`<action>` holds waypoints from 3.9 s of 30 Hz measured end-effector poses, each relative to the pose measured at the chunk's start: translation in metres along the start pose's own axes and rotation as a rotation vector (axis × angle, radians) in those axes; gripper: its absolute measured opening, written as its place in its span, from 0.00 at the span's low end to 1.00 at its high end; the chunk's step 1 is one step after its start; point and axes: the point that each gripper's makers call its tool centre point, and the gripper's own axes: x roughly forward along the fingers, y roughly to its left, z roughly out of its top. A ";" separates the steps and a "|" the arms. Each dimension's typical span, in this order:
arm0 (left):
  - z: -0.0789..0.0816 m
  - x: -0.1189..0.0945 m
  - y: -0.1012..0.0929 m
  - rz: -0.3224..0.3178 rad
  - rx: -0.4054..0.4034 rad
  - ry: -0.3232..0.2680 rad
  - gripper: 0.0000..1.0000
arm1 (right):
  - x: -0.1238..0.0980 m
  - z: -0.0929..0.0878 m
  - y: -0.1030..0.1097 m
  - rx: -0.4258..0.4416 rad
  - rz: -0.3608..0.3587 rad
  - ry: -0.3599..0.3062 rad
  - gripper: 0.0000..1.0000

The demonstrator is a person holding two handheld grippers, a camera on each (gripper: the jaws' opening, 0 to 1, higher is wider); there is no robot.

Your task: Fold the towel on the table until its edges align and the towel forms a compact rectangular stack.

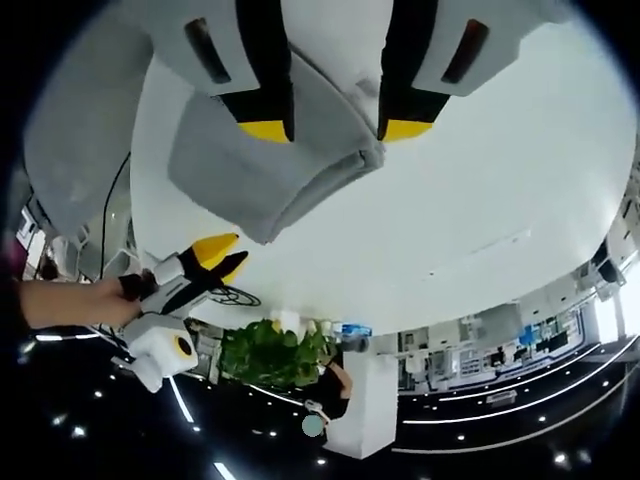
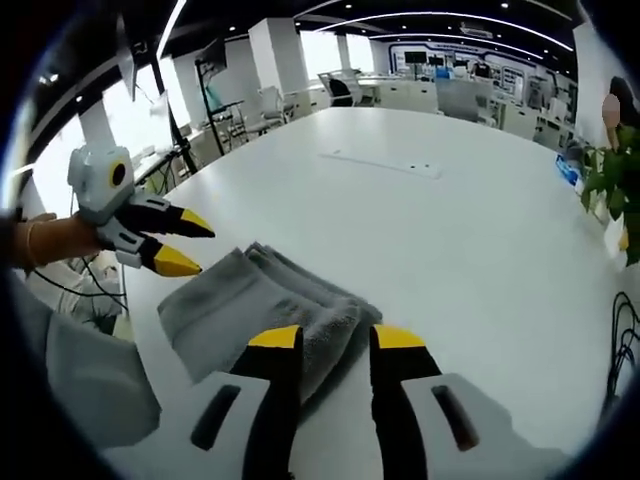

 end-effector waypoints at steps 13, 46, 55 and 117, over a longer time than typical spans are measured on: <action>-0.017 -0.015 -0.016 -0.027 -0.010 -0.001 0.37 | -0.014 -0.029 0.019 0.035 0.061 0.013 0.26; -0.066 -0.023 -0.053 -0.109 0.049 0.110 0.41 | -0.025 -0.087 0.072 -0.023 0.194 0.111 0.31; -0.083 -0.016 -0.058 -0.113 0.057 0.170 0.35 | -0.020 -0.104 0.070 -0.068 0.161 0.165 0.28; -0.042 0.013 0.010 0.056 0.101 0.174 0.12 | 0.029 -0.041 0.018 0.033 -0.001 0.054 0.17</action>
